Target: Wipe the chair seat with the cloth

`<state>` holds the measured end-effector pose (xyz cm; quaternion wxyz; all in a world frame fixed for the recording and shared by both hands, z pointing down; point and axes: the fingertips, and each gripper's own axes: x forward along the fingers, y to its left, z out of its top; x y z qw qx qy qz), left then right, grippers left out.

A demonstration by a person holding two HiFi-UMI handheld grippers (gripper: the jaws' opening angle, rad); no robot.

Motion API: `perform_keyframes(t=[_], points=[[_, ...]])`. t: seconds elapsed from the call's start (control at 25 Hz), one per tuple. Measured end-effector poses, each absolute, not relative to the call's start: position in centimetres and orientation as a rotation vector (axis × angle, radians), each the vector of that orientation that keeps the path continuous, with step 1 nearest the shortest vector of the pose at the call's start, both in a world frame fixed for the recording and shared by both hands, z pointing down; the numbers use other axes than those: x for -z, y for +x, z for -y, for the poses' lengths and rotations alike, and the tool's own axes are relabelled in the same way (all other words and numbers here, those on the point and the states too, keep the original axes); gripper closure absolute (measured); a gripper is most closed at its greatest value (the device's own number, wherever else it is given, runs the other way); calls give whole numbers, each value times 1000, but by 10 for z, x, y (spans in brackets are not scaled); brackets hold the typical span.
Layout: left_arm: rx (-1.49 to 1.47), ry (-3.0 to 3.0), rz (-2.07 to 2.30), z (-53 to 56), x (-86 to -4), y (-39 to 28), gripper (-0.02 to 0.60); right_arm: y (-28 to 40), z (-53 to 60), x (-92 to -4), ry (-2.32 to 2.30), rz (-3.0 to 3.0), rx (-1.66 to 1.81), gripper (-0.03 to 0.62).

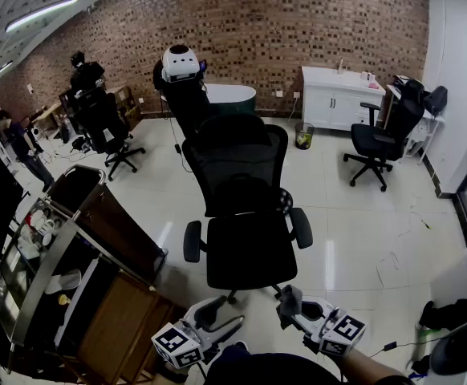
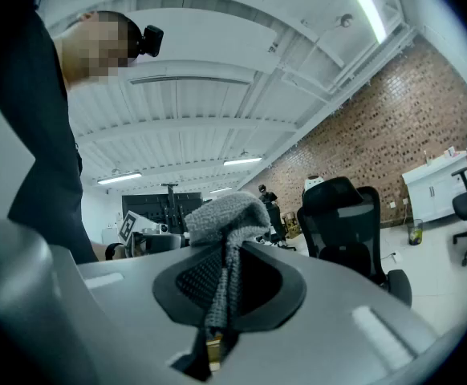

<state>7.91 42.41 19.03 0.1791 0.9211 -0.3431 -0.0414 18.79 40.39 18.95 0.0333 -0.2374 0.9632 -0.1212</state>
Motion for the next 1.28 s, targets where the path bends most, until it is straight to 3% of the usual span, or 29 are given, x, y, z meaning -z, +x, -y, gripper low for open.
perform_keyframes(t=[0.44,1.0,1.28], points=[[123,2592,982,-333,-206,33,262,143,-316,-206,-738,-2995,400,563],[102,2575,819,-146,-231,-82,262,12,-129,-211,-850,-2967,453,563],[111,2549,811,-94,-239,-98,261,-20,-79,-220,-832,-3024,455,563]])
